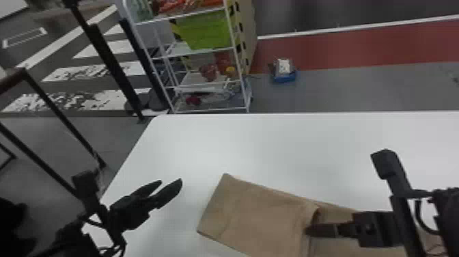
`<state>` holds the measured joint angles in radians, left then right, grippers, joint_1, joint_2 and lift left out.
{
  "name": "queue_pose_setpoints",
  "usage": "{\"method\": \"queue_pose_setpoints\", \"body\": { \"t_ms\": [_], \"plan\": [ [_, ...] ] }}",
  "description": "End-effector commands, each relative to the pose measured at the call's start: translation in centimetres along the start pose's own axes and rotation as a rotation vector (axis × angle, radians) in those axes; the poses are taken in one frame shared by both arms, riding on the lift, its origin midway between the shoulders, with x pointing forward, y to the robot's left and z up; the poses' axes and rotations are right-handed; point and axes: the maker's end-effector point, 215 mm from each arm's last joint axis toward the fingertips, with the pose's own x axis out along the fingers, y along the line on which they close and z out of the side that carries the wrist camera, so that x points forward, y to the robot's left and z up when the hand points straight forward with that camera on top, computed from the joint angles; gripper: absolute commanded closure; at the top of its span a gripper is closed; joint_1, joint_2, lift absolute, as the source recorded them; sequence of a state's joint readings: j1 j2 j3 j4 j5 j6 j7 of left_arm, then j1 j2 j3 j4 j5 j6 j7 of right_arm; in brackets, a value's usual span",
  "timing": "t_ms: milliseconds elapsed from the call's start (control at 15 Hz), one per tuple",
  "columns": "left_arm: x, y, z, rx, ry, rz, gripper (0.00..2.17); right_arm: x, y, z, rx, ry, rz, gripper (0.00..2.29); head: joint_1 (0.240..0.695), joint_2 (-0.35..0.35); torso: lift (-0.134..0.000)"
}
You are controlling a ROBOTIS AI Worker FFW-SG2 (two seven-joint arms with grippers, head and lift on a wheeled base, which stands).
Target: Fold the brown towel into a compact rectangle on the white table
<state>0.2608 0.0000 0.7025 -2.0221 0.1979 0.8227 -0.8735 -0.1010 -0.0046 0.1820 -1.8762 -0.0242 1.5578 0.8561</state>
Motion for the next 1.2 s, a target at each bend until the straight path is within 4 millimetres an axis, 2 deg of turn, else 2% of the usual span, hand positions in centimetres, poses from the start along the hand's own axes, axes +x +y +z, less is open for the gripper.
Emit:
{"method": "queue_pose_setpoints", "body": {
  "t_ms": [0, 133, 400, 533, 667, 867, 1067, 1133],
  "plan": [
    [0.0, -0.1, 0.0, -0.002, -0.001, -0.001, 0.02, -0.6, 0.8, 0.5, 0.034, -0.024, 0.054, 1.19, 0.695, 0.35, -0.124],
    [-0.1, 0.1, -0.1, -0.004, -0.001, 0.001, 0.02, -1.0, 1.2, 1.1, 0.021, -0.038, 0.06, 1.19, 0.695, 0.35, -0.124],
    [-0.2, 0.3, 0.0, -0.005, -0.005, 0.006, 0.02, -0.8, 0.8, -1.2, 0.032, -0.013, 0.055, 1.19, 0.695, 0.35, -0.124],
    [-0.2, 0.3, 0.0, -0.003, -0.005, 0.005, 0.02, -1.2, 1.1, -1.8, 0.021, -0.013, 0.057, 1.19, 0.695, 0.35, -0.124],
    [-0.1, 0.2, 0.0, -0.003, -0.004, 0.002, 0.02, -1.7, 0.2, -1.4, 0.015, -0.019, 0.029, 1.19, 0.695, 0.35, -0.124],
    [-0.1, 0.2, 0.0, -0.002, -0.005, 0.003, 0.02, -1.8, 0.0, -1.4, 0.019, -0.022, 0.024, 0.87, 0.695, 0.35, -0.124],
    [-0.3, 0.5, 0.1, -0.004, -0.007, 0.009, 0.02, -1.9, 0.0, -1.0, 0.002, -0.019, 0.015, 0.8, 0.695, 0.35, -0.124],
    [-0.3, 0.5, 0.2, -0.003, -0.009, 0.009, 0.02, -2.1, 0.1, -0.4, -0.013, -0.021, 0.009, 0.67, 0.695, 0.35, -0.124]
  ]
}}
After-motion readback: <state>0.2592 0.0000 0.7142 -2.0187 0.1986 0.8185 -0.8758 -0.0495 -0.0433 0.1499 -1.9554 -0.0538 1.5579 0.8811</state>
